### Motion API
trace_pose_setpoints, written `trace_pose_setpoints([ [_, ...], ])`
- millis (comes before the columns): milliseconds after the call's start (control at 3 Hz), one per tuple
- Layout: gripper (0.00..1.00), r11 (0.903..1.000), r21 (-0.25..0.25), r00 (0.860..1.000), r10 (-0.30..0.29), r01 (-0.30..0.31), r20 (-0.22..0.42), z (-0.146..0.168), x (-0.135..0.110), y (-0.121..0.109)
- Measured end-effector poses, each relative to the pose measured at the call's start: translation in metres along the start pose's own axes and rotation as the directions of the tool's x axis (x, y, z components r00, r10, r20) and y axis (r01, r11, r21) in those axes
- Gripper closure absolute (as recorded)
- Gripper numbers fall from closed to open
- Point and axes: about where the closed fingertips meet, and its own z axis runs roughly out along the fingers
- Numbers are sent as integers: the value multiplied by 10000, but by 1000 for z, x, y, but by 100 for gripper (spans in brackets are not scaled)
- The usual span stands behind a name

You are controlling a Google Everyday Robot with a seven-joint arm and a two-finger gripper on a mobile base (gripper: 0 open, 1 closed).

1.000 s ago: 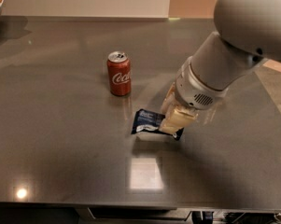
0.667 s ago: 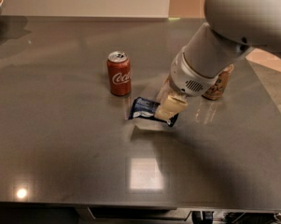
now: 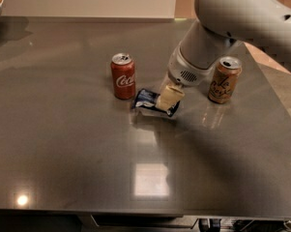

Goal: Move rxbar blueberry near coke can

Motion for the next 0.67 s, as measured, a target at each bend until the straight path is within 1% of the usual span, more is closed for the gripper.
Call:
trace_pose_setpoints([
  [333,59,9999,-18,9999,112,-112,-131,9,-1,-11],
  [667,35,10000,-13,9999,89,-89,-129,8,-2,-9],
])
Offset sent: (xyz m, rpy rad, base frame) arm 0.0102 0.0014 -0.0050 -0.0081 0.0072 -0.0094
